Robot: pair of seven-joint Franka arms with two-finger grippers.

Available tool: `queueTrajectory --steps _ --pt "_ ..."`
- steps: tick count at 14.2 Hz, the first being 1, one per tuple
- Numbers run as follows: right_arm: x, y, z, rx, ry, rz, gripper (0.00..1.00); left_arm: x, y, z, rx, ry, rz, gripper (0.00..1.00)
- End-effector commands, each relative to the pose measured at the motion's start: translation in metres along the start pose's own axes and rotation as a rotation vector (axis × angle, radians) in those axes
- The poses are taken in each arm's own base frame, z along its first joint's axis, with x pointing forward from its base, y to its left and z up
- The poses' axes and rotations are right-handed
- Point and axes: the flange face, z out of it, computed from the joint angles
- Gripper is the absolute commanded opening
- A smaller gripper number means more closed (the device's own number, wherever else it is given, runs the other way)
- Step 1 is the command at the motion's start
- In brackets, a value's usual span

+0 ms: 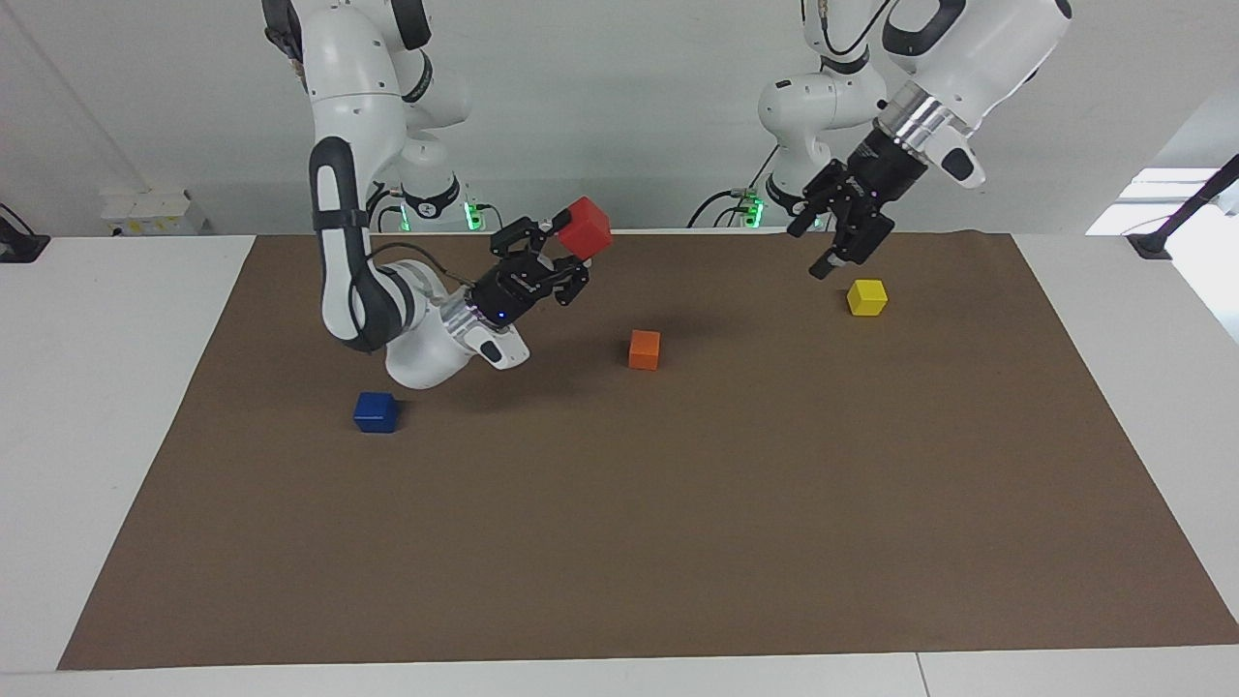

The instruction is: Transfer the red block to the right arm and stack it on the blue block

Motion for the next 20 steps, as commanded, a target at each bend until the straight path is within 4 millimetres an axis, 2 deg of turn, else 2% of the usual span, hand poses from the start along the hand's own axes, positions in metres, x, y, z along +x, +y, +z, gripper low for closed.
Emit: queueTrajectory --steps 1,3,4,5,7,8,10,12,13,15,16,17,18,19,20 --pt "-0.005 -0.045 -0.009 -0.142 0.000 0.047 0.00 0.055 -0.003 -0.001 0.141 0.157 0.329 1.00" --pt "-0.003 -0.099 -0.012 -0.291 0.031 0.087 0.00 0.086 0.006 -0.006 0.294 0.194 0.591 1.00" --pt "-0.004 -0.124 -0.008 -0.360 0.040 0.107 0.00 0.096 0.011 -0.012 0.363 0.201 0.712 1.00" --pt "-0.003 -0.141 -0.005 -0.403 0.040 0.114 0.00 0.101 0.014 -0.018 0.434 0.199 0.835 1.00" --pt "-0.001 -0.175 -0.006 -0.495 0.032 0.153 0.00 0.104 0.023 -0.026 0.498 0.145 0.972 1.00" --pt "-0.001 -0.196 -0.006 -0.594 0.010 0.169 0.00 0.104 0.031 -0.027 0.521 0.125 1.008 1.00" --pt "-0.003 -0.241 0.002 -0.828 -0.024 0.215 0.00 0.121 0.055 -0.019 0.589 0.069 1.072 1.00" --pt "-0.009 -0.276 0.011 -1.024 -0.041 0.227 0.00 0.106 0.084 -0.007 0.612 0.071 1.131 1.00" --pt "-0.018 -0.286 0.016 -1.125 -0.049 0.237 0.00 0.116 0.079 -0.016 0.613 0.092 1.107 1.00" --pt "-0.030 -0.295 0.013 -1.276 -0.066 0.248 0.00 0.109 0.065 -0.004 0.621 0.096 1.114 1.00" --pt "-0.034 -0.302 0.015 -1.358 -0.077 0.245 0.00 0.097 0.060 0.005 0.630 0.095 1.137 1.00" --pt "-0.040 -0.309 0.020 -1.451 -0.090 0.247 0.00 0.075 0.056 0.014 0.642 0.094 1.163 1.00" --pt "-0.042 -0.315 0.022 -1.556 -0.095 0.261 0.00 0.072 0.039 0.025 0.672 0.077 1.169 1.00" --pt "-0.043 -0.318 0.021 -1.665 -0.091 0.289 0.00 0.064 0.021 0.018 0.663 0.100 1.177 1.00" --pt "-0.040 -0.314 0.021 -1.751 -0.093 0.285 0.00 0.061 0.018 0.016 0.628 0.110 1.182 1.00"
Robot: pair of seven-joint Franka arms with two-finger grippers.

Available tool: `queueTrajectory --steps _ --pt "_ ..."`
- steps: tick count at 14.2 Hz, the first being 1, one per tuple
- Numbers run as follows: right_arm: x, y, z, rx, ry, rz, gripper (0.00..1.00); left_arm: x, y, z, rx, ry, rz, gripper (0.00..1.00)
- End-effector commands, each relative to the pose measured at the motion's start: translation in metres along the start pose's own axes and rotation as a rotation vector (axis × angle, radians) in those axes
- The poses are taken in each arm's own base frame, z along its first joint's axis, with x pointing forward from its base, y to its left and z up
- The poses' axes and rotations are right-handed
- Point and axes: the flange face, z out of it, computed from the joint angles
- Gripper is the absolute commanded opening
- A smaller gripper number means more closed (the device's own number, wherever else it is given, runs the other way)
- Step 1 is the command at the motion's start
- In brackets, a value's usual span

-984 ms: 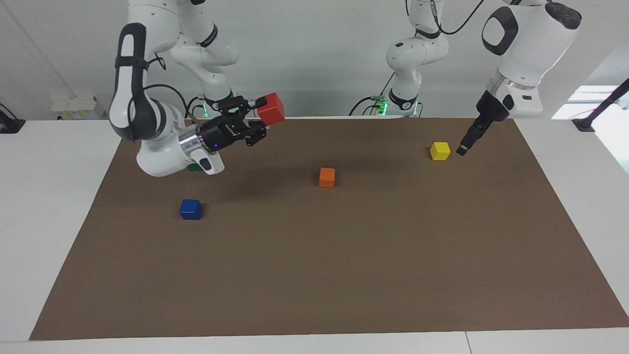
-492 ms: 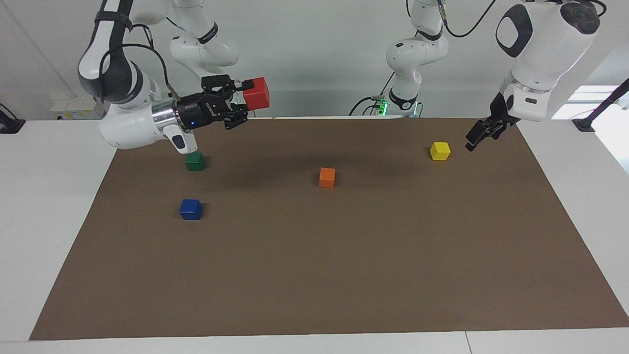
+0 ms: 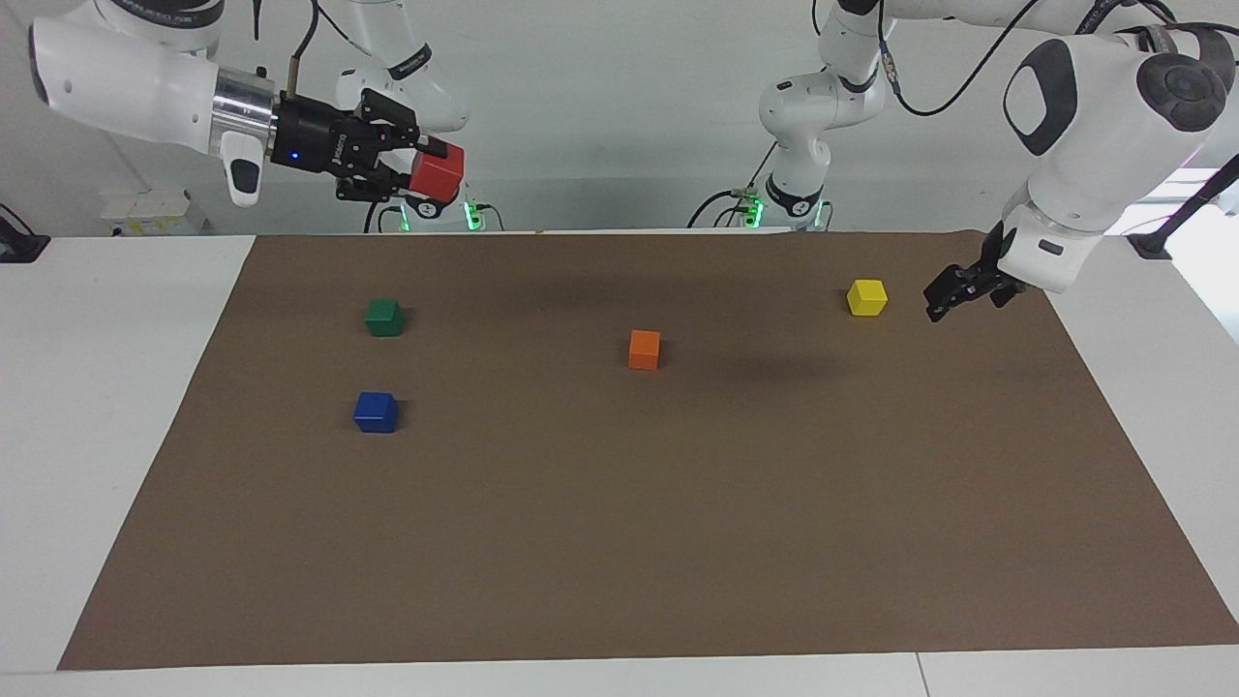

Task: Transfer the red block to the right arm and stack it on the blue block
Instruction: 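Carry the red cube with the right gripper toward the blue cube, then lower the red cube onto the blue cube with the right gripper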

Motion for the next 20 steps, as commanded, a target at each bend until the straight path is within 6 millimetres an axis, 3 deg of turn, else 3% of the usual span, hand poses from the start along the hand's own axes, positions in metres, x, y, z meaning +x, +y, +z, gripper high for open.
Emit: queueTrajectory --steps 1,4,6,9,13,18,20 --pt "0.007 -0.007 -0.002 -0.221 0.043 0.044 0.00 -0.034 -0.008 -0.001 -0.004 0.062 0.005 1.00" --pt "0.017 -0.007 0.009 -0.388 0.095 0.060 0.00 -0.009 -0.016 -0.005 -0.024 0.144 0.199 1.00" --pt "0.028 -0.003 0.026 -0.488 0.127 0.064 0.00 -0.010 -0.024 -0.001 -0.026 0.109 0.194 1.00" --pt "0.048 0.023 0.060 -0.514 0.143 0.122 0.00 -0.006 -0.018 -0.003 -0.062 0.139 0.062 1.00" --pt "0.081 0.066 0.106 -0.558 0.090 0.137 0.00 0.005 -0.016 0.007 -0.062 0.099 0.067 1.00" --pt "0.112 0.131 0.167 -0.577 0.078 0.167 0.00 -0.004 -0.019 -0.005 -0.061 0.085 0.056 1.00" --pt "0.121 0.146 0.181 -0.575 0.093 0.185 0.00 -0.002 -0.021 -0.006 -0.063 0.097 0.060 1.00"
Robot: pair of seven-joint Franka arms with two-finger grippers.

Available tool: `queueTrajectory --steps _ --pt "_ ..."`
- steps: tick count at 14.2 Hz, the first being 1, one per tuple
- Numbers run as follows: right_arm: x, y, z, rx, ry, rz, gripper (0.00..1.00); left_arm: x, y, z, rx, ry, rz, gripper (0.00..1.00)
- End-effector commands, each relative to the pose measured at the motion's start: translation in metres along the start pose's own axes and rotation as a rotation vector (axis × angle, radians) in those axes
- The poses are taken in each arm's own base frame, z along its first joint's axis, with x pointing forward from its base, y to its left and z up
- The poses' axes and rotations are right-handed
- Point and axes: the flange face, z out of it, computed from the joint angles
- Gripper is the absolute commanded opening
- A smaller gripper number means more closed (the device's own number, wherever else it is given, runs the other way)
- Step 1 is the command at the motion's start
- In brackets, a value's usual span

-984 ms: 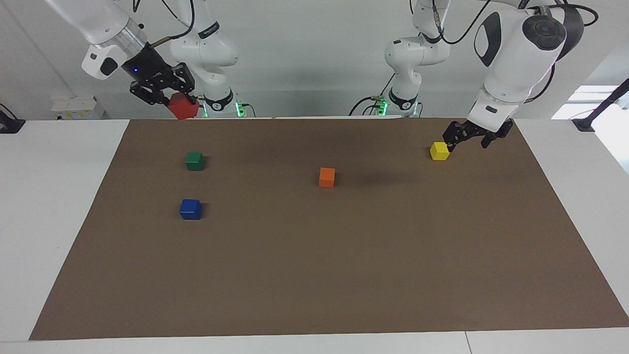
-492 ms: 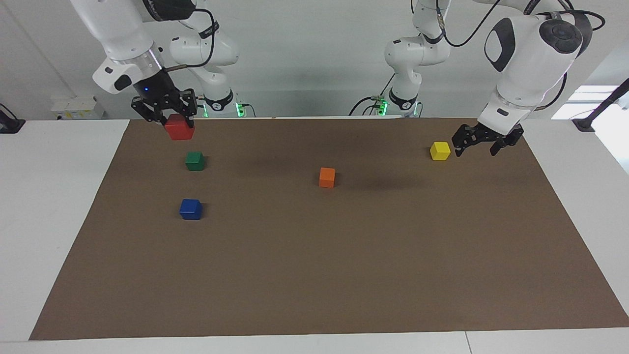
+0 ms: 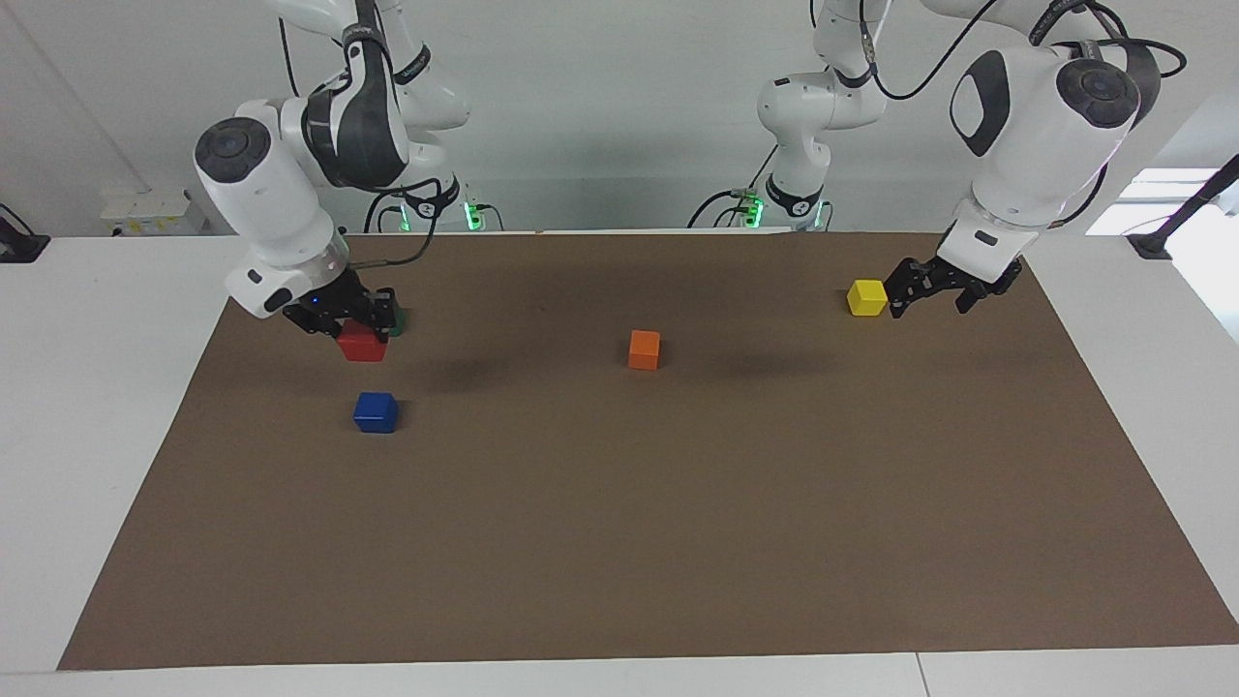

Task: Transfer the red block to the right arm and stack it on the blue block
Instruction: 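Lower the red cube onto the blue cube with the right gripper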

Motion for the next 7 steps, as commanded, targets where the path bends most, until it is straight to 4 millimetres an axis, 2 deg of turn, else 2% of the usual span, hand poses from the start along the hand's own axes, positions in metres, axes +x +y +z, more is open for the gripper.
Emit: queueTrajectory --steps 1,6,7 --pt "0.006 0.006 0.017 -0.020 0.018 0.033 0.00 -0.001 -0.002 -0.008 -0.018 0.005 -0.018 1.00" --pt "0.017 0.012 0.056 -0.019 0.039 0.053 0.00 -0.004 0.008 -0.010 -0.017 0.006 -0.007 1.00" --pt "0.020 0.015 0.061 -0.018 0.048 0.053 0.00 -0.010 0.010 -0.024 -0.016 0.031 -0.006 1.00"
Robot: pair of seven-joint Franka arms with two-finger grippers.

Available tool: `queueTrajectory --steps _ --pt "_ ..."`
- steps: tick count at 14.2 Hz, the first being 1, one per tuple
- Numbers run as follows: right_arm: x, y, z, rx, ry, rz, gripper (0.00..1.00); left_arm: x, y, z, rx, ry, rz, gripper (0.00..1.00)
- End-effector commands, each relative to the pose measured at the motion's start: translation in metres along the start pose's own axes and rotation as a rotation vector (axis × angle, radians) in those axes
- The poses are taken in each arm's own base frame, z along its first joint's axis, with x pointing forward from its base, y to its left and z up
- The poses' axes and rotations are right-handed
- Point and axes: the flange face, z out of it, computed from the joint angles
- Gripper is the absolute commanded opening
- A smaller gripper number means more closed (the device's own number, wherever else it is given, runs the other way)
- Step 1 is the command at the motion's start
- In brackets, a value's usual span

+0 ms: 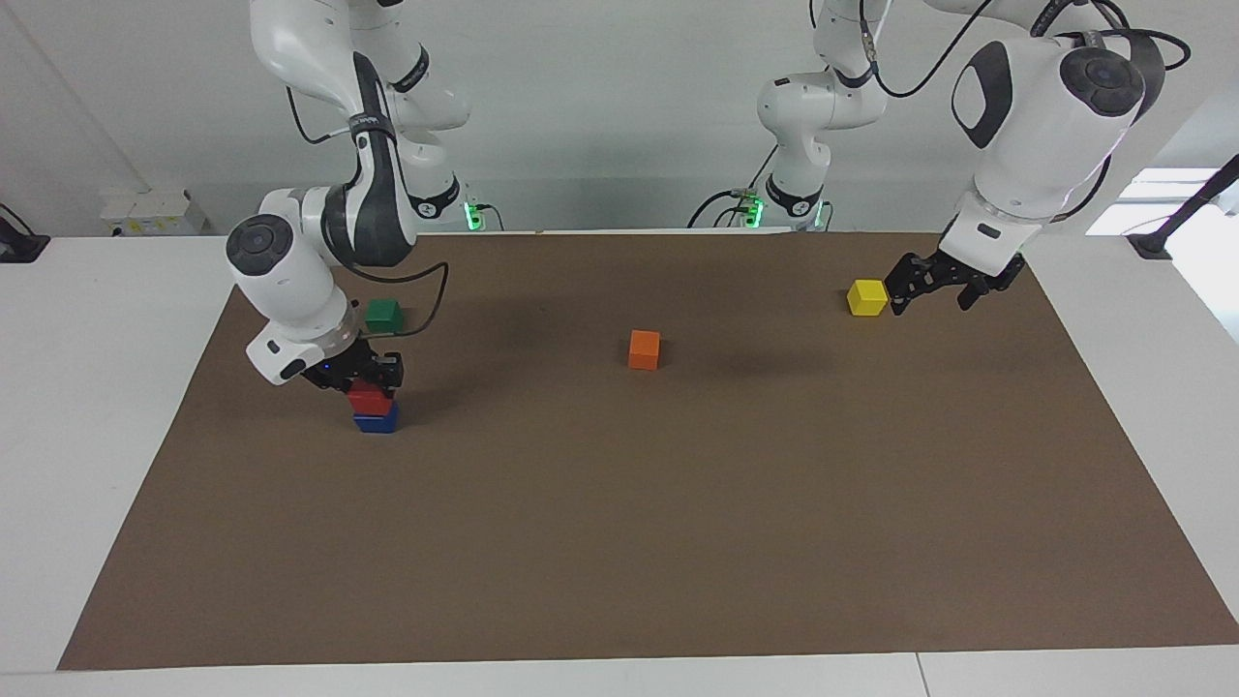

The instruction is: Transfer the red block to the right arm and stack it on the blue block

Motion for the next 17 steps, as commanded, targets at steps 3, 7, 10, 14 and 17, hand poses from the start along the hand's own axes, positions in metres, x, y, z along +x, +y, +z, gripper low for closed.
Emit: queueTrajectory --steps 3,7,10,14,17 --pt "0.002 0.010 0.016 -0.021 0.010 0.013 0.00 -0.018 0.003 -0.018 -0.008 0.006 -0.012 1.00" --pt "0.003 0.024 0.016 -0.004 0.013 0.052 0.00 -0.018 -0.003 -0.018 -0.008 0.006 -0.023 1.00" --pt "0.005 0.026 0.014 0.015 0.016 0.087 1.00 -0.018 -0.002 -0.018 -0.008 0.006 -0.021 1.00" --pt "0.008 0.022 0.009 0.014 0.017 0.082 1.00 -0.018 -0.003 -0.018 -0.008 0.006 -0.023 1.00" --pt "0.015 0.020 -0.020 0.014 -0.003 0.083 1.00 -0.018 -0.002 -0.018 -0.008 0.006 -0.021 1.00"
